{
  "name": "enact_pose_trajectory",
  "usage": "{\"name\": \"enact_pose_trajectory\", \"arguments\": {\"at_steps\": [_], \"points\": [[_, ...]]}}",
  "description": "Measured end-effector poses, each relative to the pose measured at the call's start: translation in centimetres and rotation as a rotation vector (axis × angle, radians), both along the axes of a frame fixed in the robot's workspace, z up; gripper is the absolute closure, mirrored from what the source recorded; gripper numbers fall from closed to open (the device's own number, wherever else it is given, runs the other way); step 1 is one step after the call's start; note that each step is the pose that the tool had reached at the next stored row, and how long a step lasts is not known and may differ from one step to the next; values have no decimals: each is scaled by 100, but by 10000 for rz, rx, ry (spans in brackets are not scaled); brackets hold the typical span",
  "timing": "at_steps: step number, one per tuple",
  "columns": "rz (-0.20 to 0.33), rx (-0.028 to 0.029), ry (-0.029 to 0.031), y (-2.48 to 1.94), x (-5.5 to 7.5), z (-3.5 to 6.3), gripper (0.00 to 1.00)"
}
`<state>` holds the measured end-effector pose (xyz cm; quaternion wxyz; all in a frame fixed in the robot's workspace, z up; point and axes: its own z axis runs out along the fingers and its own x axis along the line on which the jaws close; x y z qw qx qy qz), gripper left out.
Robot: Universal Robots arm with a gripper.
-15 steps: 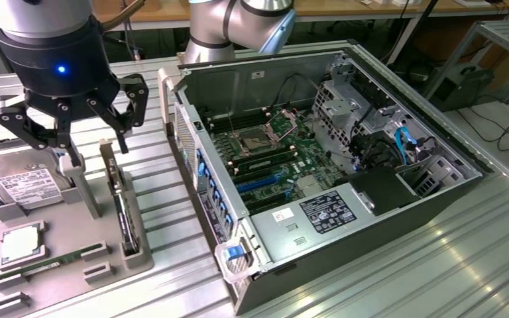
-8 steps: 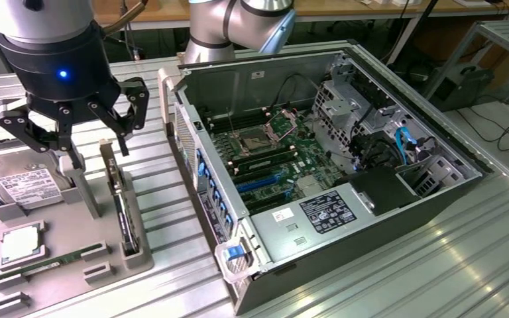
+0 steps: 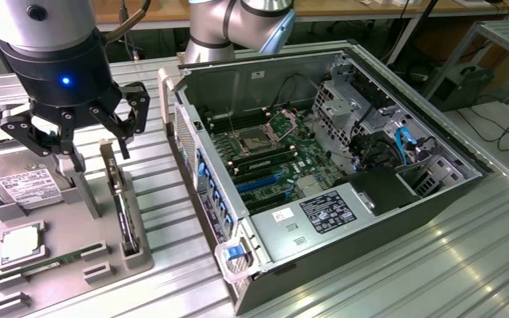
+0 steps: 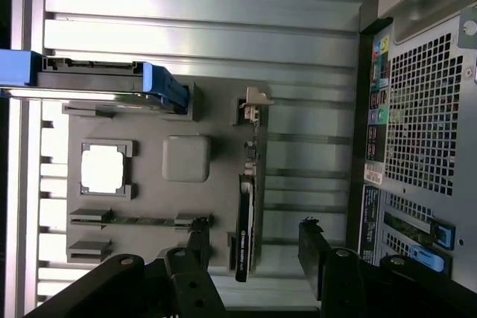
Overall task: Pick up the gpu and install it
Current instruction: 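Pick up the gpu and move the gpu toward the slot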
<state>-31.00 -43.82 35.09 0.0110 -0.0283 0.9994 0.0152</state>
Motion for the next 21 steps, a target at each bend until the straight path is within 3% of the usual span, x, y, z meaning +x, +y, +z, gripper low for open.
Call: {"name": "enact_pose_trajectory", "arguments": {"at_steps": [15,17,18,21], "points": [[0,0,0,-2,0,-105,40],[-401,0,0,-10,0,-181,40],[-468,1,0,-77,0,-214,40],[-468,0,0,-92,0,-380,40]]}}
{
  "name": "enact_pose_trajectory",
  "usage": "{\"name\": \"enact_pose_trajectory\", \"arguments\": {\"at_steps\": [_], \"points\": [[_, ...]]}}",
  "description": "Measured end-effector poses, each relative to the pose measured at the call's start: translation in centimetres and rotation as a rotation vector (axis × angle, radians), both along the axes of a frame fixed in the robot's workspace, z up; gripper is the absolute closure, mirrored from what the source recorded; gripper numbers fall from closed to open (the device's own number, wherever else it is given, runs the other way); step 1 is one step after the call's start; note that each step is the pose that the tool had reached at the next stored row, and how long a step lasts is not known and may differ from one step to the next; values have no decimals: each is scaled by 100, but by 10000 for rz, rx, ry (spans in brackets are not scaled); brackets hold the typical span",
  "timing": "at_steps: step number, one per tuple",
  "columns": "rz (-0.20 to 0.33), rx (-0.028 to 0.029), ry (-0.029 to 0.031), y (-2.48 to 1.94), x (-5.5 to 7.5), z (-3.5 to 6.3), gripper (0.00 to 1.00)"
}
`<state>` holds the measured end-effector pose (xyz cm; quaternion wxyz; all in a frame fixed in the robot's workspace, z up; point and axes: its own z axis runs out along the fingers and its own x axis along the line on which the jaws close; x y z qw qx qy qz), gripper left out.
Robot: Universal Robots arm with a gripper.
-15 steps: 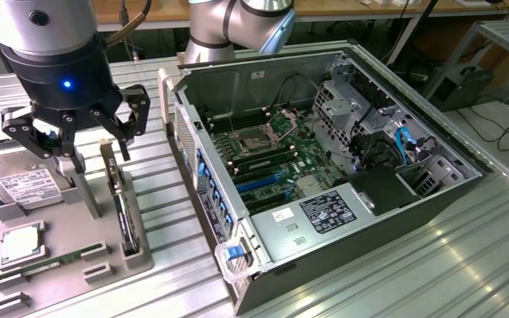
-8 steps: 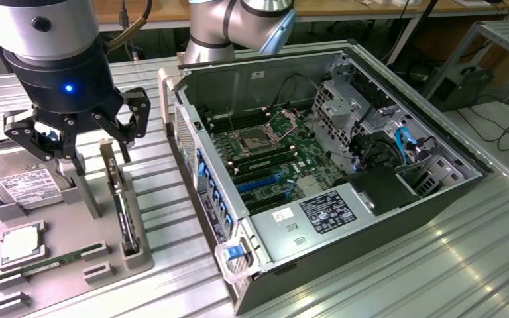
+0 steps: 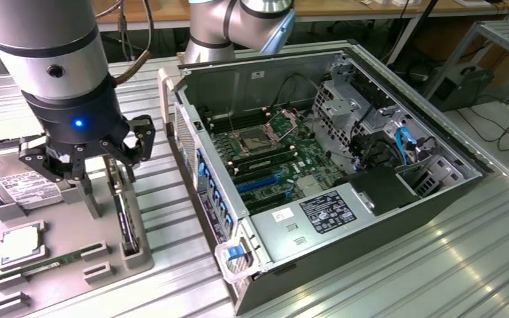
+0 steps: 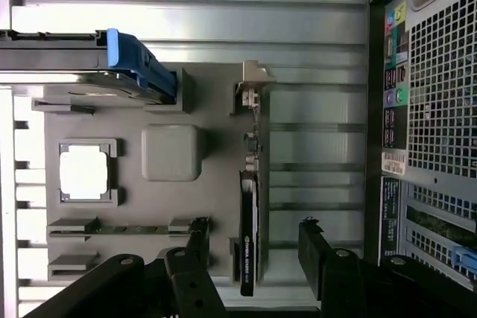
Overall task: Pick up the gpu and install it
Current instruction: 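Pick up the gpu and move the gpu toward the slot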
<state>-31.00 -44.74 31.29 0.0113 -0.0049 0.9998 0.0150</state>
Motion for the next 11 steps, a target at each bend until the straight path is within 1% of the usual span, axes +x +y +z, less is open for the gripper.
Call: {"name": "enact_pose_trajectory", "arguments": {"at_steps": [2,4,5,6,7,9,11], "points": [[1,0,1,-8,0,-134,40],[-4,-3,0,1,-1,-171,40],[-6,-10,-1,8,0,-206,40],[-9,-21,1,-4,-1,-273,40],[-8,-7,-1,-72,-1,-369,40],[-9,-11,1,-77,-2,-477,40],[-8,-11,0,-79,-1,-516,40]]}}
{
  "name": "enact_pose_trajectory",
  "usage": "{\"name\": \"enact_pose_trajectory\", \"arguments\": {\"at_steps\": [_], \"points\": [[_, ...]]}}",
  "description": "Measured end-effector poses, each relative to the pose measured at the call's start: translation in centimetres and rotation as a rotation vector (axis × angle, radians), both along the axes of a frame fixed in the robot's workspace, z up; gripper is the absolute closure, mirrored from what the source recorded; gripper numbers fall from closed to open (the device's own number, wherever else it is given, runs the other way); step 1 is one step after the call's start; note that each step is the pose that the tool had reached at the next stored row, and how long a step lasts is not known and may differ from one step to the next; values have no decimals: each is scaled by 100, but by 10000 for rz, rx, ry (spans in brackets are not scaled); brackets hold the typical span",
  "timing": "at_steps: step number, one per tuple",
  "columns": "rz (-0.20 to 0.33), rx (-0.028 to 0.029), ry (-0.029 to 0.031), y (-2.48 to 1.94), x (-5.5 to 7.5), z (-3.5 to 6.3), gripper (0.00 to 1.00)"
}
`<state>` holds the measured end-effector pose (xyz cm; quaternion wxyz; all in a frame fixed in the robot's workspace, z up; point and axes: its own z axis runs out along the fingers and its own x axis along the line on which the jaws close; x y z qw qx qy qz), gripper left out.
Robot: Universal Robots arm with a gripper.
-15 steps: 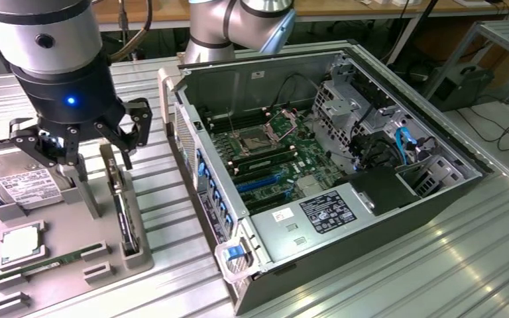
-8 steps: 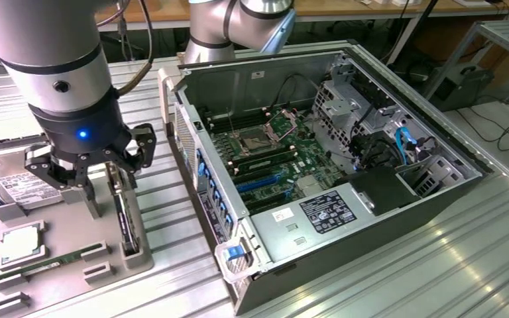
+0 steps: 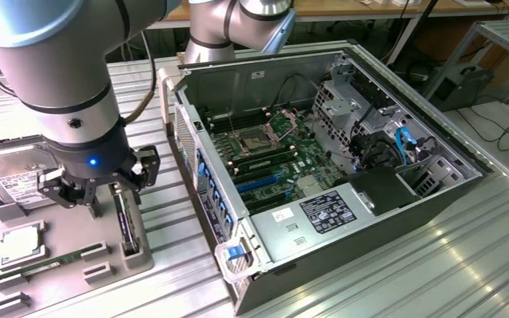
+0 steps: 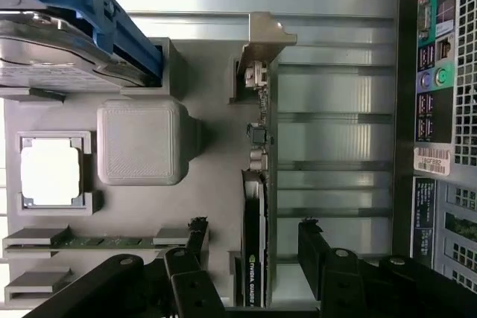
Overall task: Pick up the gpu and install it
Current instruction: 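Pick up the gpu and move the gpu toward the slot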
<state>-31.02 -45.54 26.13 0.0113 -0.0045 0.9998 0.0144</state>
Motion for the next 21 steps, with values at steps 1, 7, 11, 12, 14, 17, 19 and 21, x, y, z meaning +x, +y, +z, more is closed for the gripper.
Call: {"name": "enact_pose_trajectory", "arguments": {"at_steps": [1,7,11,12,14,17,19,21], "points": [[0,1,-1,0,0,-21,40],[4,-14,0,11,0,-155,40],[2,-16,0,34,0,-229,40],[1,-17,0,35,1,-246,40],[-15,-20,0,38,0,-279,40],[-95,-39,0,62,0,-328,40],[-201,-46,0,70,1,-363,40],[-285,-48,0,75,1,-388,40]]}}
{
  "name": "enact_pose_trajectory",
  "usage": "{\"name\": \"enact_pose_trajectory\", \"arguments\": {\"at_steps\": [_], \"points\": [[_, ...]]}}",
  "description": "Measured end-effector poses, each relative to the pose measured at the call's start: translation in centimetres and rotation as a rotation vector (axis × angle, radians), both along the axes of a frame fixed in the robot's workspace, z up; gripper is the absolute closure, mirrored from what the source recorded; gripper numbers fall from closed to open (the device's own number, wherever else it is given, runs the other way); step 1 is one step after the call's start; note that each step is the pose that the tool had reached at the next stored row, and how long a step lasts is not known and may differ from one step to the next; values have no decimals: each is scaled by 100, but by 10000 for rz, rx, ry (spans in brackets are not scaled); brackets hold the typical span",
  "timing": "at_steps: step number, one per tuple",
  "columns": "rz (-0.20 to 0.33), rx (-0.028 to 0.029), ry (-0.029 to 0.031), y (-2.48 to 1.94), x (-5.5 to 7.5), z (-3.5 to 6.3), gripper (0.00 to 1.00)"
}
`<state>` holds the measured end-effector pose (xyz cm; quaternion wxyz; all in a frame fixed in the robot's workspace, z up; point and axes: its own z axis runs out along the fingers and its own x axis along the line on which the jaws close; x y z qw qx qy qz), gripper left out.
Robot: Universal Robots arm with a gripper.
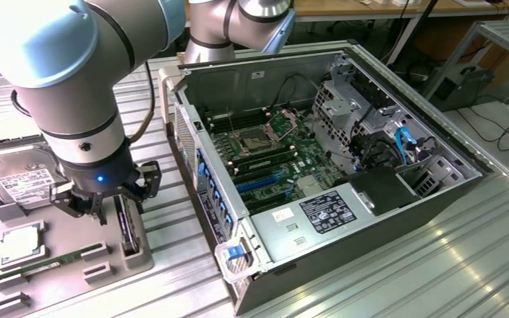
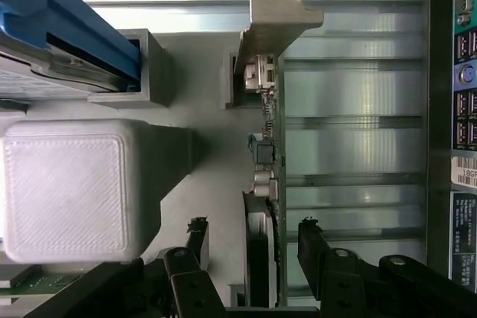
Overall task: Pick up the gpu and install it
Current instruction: 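Pick up the gpu and move the gpu toward the slot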
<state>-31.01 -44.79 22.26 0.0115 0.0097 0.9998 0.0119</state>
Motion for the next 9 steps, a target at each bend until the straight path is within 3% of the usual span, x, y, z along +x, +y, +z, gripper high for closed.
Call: {"name": "enact_pose_trajectory", "arguments": {"at_steps": [7,9], "points": [[-29,-15,0,1,-1,-8,40],[-29,-14,-1,1,7,-8,48]]}}
